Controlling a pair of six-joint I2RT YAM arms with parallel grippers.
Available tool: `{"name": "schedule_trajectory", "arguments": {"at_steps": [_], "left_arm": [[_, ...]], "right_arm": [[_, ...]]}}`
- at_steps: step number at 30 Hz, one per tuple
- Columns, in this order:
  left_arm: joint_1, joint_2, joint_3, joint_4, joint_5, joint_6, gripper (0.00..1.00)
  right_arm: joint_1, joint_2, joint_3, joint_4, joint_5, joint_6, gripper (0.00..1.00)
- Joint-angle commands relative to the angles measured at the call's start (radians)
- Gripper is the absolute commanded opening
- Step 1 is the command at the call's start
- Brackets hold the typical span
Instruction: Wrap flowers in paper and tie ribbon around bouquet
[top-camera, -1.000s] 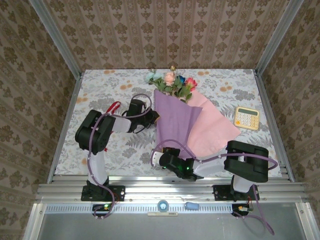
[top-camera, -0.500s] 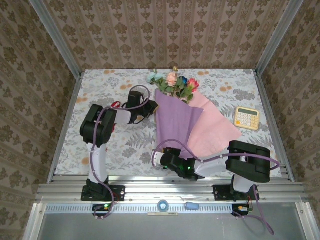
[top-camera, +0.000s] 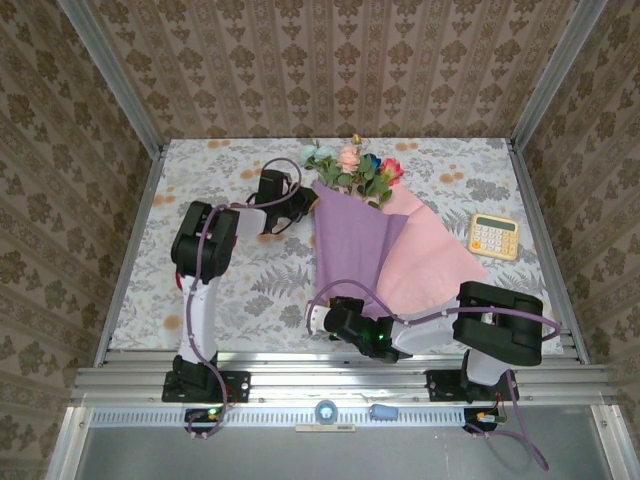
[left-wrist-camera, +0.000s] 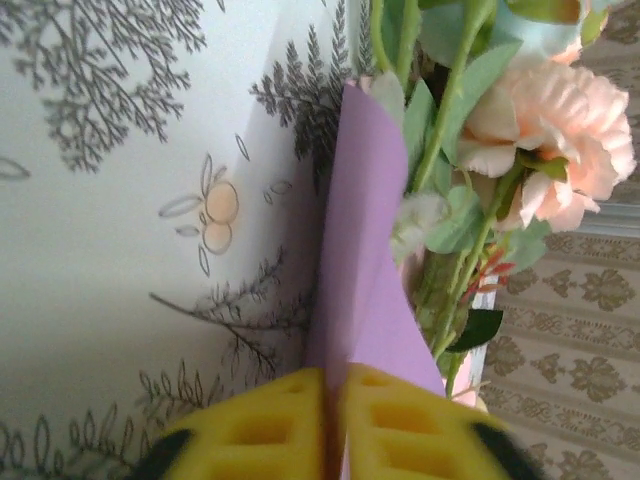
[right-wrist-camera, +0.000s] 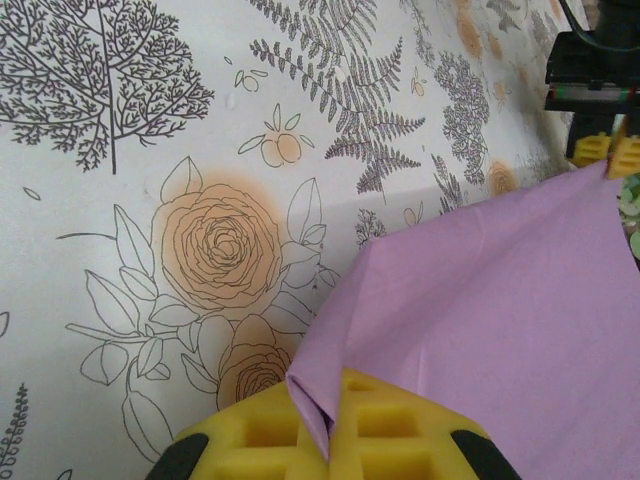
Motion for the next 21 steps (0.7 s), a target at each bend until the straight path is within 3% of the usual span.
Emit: {"name": "schedule_trajectory", "arguments": {"at_steps": [1,14,17,21], "left_arm": [[0.008,0.032,0.03,-0.012,-0.011,0.017,0.0],[0.106,-0.037,0.025,-0.116,-0.006,0.077,0.01],[0.114,-0.087,-0.021,-0.128,-0.017,0.077,0.32],[0.114,-0.251,-0.169,-0.179,-0.053,0.057,0.44]], "right_arm": [[-0.002,-0.027,-0.011,-0.005,-0.028,0.003,0.0],[-0.019,-0.025,-0.004,-0.002,-0.108,-0.021,0.0],[-0.04,-0.043,0.004,-0.009,-0.145,0.027,0.0],[-0.067,-0.073,0.007,-0.013,-0.181,0.068,0.0]]}}
